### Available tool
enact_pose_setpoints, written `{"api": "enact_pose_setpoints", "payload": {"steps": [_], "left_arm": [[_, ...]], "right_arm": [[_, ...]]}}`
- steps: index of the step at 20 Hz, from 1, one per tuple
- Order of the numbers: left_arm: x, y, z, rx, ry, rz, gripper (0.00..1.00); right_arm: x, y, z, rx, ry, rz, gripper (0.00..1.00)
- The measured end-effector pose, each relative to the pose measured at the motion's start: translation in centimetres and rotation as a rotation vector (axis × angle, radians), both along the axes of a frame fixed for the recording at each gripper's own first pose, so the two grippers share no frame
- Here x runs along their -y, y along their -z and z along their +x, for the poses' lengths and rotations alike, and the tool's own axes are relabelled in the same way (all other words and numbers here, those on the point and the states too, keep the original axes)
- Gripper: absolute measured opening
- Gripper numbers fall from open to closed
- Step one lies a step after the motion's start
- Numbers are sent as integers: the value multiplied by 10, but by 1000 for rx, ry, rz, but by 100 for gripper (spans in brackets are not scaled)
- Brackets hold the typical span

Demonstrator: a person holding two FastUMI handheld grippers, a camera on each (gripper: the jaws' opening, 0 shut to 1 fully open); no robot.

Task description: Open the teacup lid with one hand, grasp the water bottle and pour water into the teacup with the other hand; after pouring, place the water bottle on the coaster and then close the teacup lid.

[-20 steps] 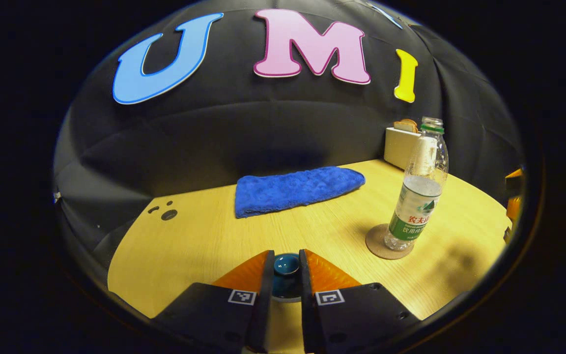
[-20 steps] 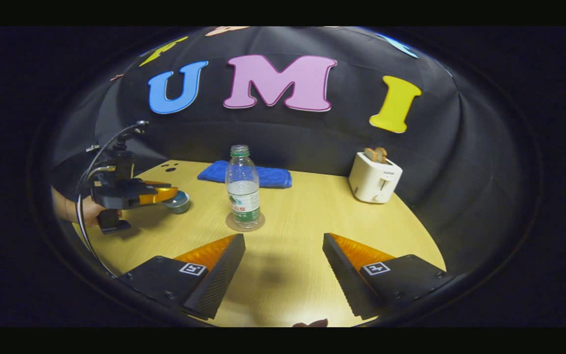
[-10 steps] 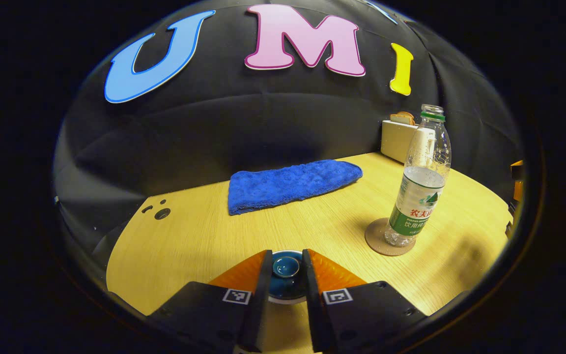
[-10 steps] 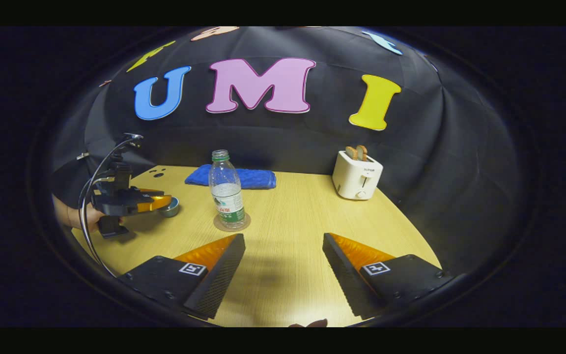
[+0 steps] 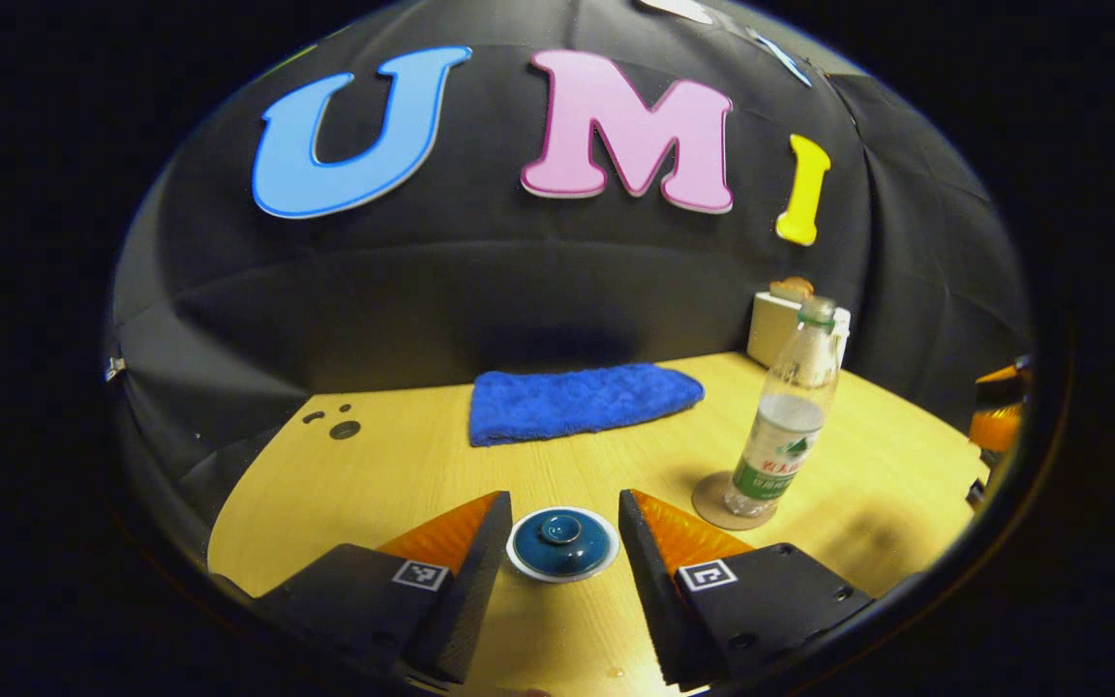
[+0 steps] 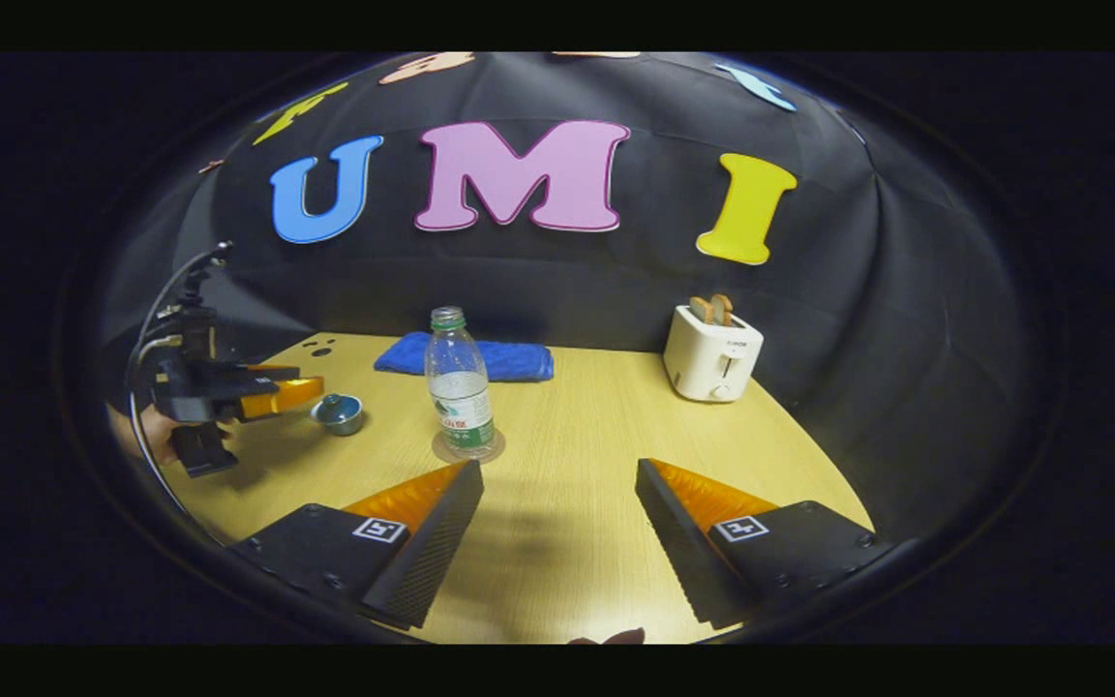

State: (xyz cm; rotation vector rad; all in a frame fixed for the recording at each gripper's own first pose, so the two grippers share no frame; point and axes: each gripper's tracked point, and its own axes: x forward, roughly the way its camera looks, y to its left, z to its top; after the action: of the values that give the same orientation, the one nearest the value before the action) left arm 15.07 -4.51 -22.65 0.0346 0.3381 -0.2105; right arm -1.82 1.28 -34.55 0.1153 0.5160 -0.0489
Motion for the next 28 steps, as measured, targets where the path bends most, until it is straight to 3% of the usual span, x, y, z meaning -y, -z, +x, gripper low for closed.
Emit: {"api": "enact_pose_setpoints", "payload": {"steps": [5,11,19,28], "left_arm": [[2,-48,-57,64,-41,-49,77],[12,-80,-97,78,-146,-89,92],[61,-122,-123,136,-268,-46,90],[106,-140,-138,161,-301,-10,90]], "right_arm": [[3,-14,2,27,-31,-26,99],[18,-36,7,87,-94,-35,97],[62,-67,0,199,-161,1,99],[112,-76,-9,258,-185,10,99]]}}
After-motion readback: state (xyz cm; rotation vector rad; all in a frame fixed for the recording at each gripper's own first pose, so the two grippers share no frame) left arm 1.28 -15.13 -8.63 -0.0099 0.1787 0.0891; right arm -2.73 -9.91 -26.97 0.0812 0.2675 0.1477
